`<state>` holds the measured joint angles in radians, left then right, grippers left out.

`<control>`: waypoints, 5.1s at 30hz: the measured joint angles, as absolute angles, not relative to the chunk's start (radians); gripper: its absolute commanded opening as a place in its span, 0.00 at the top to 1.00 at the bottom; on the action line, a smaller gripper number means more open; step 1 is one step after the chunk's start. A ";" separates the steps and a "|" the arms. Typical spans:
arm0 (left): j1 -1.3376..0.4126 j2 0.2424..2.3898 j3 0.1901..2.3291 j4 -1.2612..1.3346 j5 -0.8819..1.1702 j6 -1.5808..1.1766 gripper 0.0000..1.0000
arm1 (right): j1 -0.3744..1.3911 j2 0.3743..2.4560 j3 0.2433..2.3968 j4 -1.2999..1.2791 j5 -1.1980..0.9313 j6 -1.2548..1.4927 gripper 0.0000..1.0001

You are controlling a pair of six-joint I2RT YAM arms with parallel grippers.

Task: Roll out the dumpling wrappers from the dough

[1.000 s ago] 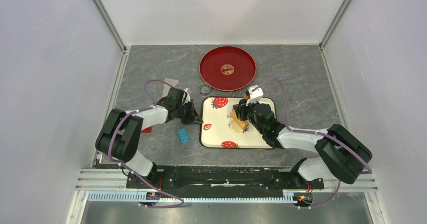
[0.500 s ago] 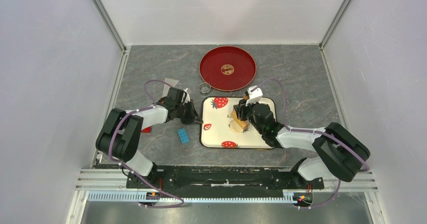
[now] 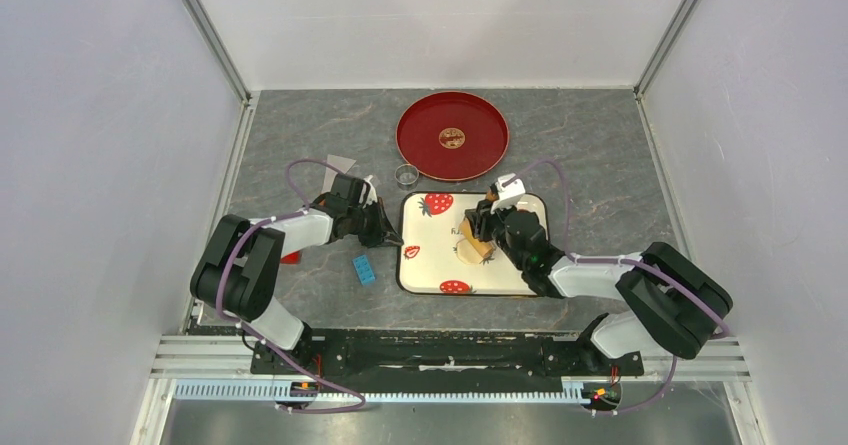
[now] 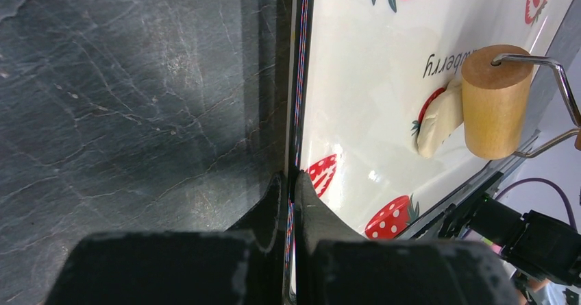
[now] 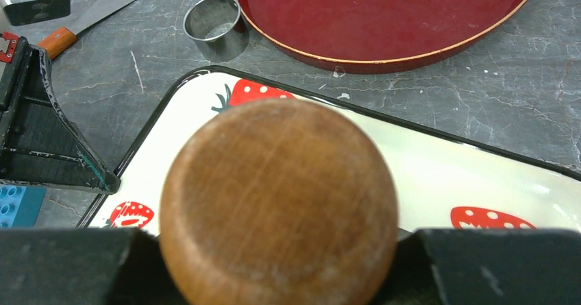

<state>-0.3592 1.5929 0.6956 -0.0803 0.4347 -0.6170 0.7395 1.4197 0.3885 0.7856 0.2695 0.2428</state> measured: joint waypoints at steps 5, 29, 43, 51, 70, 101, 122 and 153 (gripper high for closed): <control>-0.355 1.595 0.693 -0.073 0.445 -0.618 0.98 | 0.739 1.417 0.369 0.814 0.272 0.243 1.00; -0.342 1.600 0.686 -0.062 0.461 -0.636 0.98 | 0.745 1.417 0.282 0.951 0.308 0.268 1.00; -0.337 1.607 0.686 -0.057 0.477 -0.636 0.98 | 0.813 1.482 0.294 1.003 0.367 0.289 1.00; -0.333 1.608 0.683 -0.052 0.483 -0.640 0.98 | 0.811 1.491 0.295 0.997 0.382 0.358 1.00; -0.326 1.614 0.681 -0.045 0.501 -0.640 0.98 | 0.726 1.461 0.237 0.995 0.482 0.379 1.00; -0.322 1.618 0.680 -0.041 0.510 -0.640 0.98 | 0.846 1.348 0.410 0.541 0.630 0.207 1.00; -0.315 1.627 0.680 -0.035 0.530 -0.641 0.98 | 0.893 1.411 0.494 0.566 0.586 0.138 1.00; -0.313 1.628 0.680 -0.034 0.534 -0.640 0.98 | 0.928 1.531 0.312 1.029 0.574 0.263 1.00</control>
<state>-0.3134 1.6279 0.6804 -0.0341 0.5343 -0.6403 0.9276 1.5307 0.3119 1.0286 0.5739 0.2630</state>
